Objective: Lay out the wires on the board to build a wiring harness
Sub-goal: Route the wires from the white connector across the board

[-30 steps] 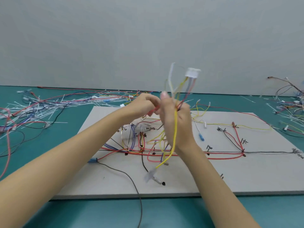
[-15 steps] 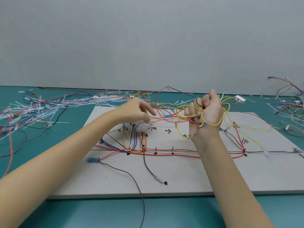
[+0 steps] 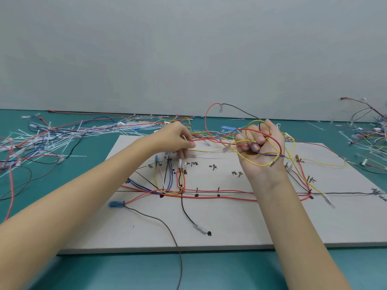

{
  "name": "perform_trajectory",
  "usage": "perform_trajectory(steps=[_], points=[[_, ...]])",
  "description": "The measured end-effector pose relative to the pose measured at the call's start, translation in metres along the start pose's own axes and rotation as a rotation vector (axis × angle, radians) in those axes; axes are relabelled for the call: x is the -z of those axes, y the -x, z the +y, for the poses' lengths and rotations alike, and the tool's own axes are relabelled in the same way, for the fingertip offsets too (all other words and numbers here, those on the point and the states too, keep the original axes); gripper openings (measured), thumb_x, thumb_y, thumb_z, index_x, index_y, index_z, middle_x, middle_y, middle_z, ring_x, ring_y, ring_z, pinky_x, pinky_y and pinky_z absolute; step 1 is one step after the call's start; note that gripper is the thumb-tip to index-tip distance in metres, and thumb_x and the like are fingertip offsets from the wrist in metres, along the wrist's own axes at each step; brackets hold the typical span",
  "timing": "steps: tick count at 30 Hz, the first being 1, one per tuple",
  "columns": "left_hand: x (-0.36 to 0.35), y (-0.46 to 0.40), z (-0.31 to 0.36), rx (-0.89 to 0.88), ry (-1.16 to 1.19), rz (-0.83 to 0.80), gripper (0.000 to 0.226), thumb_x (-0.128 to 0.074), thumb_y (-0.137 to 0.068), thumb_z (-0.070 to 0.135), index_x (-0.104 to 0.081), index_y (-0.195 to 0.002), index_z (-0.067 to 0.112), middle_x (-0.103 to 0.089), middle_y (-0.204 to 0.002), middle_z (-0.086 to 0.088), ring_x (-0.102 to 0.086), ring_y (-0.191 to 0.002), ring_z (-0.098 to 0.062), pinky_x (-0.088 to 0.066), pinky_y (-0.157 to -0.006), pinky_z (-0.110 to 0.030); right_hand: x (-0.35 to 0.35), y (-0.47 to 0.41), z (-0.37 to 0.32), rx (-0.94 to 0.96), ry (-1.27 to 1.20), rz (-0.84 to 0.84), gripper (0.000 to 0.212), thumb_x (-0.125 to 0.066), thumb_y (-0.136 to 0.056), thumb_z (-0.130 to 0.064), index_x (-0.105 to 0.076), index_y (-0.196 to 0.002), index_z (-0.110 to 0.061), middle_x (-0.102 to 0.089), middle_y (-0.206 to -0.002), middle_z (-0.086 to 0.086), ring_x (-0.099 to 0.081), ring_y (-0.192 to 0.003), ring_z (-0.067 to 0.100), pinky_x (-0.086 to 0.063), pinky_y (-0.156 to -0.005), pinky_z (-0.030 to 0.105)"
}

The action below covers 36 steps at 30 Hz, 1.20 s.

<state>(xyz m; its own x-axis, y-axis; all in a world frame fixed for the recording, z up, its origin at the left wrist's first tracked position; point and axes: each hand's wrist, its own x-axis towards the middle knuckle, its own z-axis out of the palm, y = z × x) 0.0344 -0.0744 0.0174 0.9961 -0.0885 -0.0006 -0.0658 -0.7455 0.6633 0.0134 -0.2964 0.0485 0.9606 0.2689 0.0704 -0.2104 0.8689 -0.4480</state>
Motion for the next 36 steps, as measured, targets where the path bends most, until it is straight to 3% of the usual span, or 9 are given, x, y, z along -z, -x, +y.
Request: perform_trajectory(steps=[4, 9, 12, 15, 22, 26, 29, 34, 36], points=[[0.000, -0.006, -0.001, 0.002, 0.154, 0.021, 0.014, -0.064, -0.089, 0.008, -0.072, -0.101, 0.011, -0.076, -0.088, -0.005, -0.072, -0.078, -0.015, -0.052, -0.061, -0.018, 0.000, 0.000, 0.000, -0.015, -0.004, 0.014, 0.060, -0.031, -0.102, -0.027, -0.036, -0.043, -0.020, -0.028, -0.037, -0.005, -0.024, -0.027, 0.010, -0.019, -0.038, 0.016], [-0.007, -0.026, -0.004, 0.067, 0.201, 0.016, 0.047, -0.062, -0.086, -0.001, -0.057, -0.130, 0.013, -0.064, -0.124, -0.005, -0.059, -0.114, -0.017, -0.047, -0.099, -0.031, -0.003, 0.003, 0.002, -0.023, 0.038, 0.084, 0.047, -0.033, -0.103, -0.028, -0.030, -0.056, -0.020, -0.027, -0.039, -0.005, -0.024, -0.027, 0.009, -0.020, -0.037, 0.014], [-0.011, -0.040, -0.007, 0.099, 0.186, 0.044, 0.067, -0.057, -0.084, -0.006, -0.038, -0.145, 0.011, -0.051, -0.139, -0.007, -0.050, -0.124, -0.020, -0.043, -0.103, -0.035, -0.009, 0.006, 0.009, -0.016, 0.195, 0.142, 0.045, -0.035, -0.103, -0.033, -0.029, -0.060, -0.020, -0.028, -0.041, -0.005, -0.023, -0.028, 0.010, -0.026, -0.034, 0.014], [-0.008, -0.048, -0.015, 0.170, 0.226, 0.182, 0.072, -0.051, -0.088, -0.005, -0.023, -0.152, 0.013, -0.052, -0.116, -0.012, -0.051, -0.104, -0.023, -0.044, -0.088, -0.034, -0.013, 0.009, 0.020, 0.060, 0.417, 0.177, 0.044, -0.038, -0.103, -0.034, -0.034, -0.063, -0.017, -0.033, -0.043, -0.003, -0.028, -0.031, 0.012, -0.033, -0.037, 0.016], [0.011, -0.030, -0.022, 0.208, 0.122, 0.329, 0.053, -0.053, -0.087, 0.005, -0.041, -0.139, 0.011, -0.061, -0.113, -0.019, -0.059, -0.104, -0.032, -0.047, -0.089, -0.041, -0.018, 0.013, 0.034, 0.085, 0.600, 0.026, 0.042, -0.043, -0.103, -0.028, -0.049, -0.065, -0.010, -0.051, -0.052, 0.003, -0.047, -0.043, 0.017, -0.042, -0.048, 0.026], [0.030, -0.004, 0.006, 0.140, 0.281, 0.417, 0.016, -0.050, -0.092, 0.013, -0.065, -0.099, 0.016, -0.067, -0.098, -0.007, -0.061, -0.084, -0.020, -0.048, -0.079, -0.030, -0.019, 0.017, 0.039, 0.184, 0.741, -0.056, 0.045, -0.043, -0.103, -0.026, -0.056, -0.064, -0.008, -0.056, -0.051, 0.005, -0.051, -0.041, 0.016, -0.044, -0.044, 0.022], [0.035, 0.026, 0.036, 0.064, 0.599, 0.337, 0.021, -0.051, -0.095, 0.021, -0.069, -0.086, 0.018, -0.071, -0.079, 0.003, -0.063, -0.066, -0.009, -0.045, -0.066, -0.024, -0.017, 0.019, 0.045, 0.323, 0.941, -0.115, 0.044, -0.040, -0.104, -0.025, -0.054, -0.066, -0.008, -0.053, -0.050, 0.002, -0.050, -0.042, 0.013, -0.042, -0.044, 0.022], [0.027, 0.066, 0.083, -0.162, 0.678, 0.227, 0.030, -0.049, -0.098, 0.032, -0.070, -0.082, 0.018, -0.068, -0.075, 0.003, -0.059, -0.066, -0.010, -0.046, -0.067, -0.024, -0.016, 0.032, 0.056, 0.639, 1.417, -0.282, 0.036, -0.040, -0.100, -0.036, -0.046, -0.065, -0.027, -0.042, -0.057, -0.010, -0.039, -0.058, 0.025, -0.039, -0.056, 0.041], [0.023, 0.078, 0.100, -0.241, 0.708, 0.224, 0.037, -0.050, -0.096, 0.040, -0.070, -0.072, 0.020, -0.061, -0.068, 0.003, -0.054, -0.062, -0.014, -0.045, -0.061, -0.023, -0.017, 0.037, 0.060, 0.748, 1.571, -0.315, 0.034, -0.038, -0.100, -0.031, -0.051, -0.073, -0.017, -0.050, -0.062, -0.002, -0.045, -0.060, 0.030, -0.040, -0.056, 0.045]])
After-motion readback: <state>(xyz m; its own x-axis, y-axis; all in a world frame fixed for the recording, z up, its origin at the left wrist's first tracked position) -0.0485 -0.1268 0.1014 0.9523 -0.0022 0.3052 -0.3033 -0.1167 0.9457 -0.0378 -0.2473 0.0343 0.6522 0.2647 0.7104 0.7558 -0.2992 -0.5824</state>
